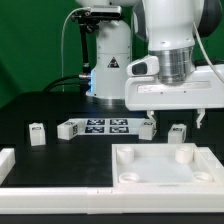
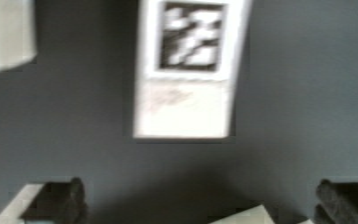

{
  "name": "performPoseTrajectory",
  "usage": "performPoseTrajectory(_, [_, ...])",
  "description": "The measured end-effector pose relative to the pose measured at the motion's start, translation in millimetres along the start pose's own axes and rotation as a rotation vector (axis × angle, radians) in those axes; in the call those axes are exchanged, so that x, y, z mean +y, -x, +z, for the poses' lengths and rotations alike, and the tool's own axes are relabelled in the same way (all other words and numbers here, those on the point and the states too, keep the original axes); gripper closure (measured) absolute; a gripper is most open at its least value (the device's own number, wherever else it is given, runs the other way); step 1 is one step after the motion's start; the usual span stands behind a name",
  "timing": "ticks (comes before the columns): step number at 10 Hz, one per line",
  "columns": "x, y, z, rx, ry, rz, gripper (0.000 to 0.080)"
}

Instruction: Assemble one leg

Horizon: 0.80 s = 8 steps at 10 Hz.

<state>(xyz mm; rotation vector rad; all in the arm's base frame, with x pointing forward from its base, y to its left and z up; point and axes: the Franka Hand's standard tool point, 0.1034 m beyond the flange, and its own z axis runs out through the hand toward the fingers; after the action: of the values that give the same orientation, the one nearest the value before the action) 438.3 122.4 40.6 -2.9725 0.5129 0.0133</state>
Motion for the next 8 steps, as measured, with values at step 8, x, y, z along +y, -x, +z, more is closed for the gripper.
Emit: performPoseTrajectory(8, [16.2, 10.0, 3.6, -0.439, 0.052, -0.028, 0.015])
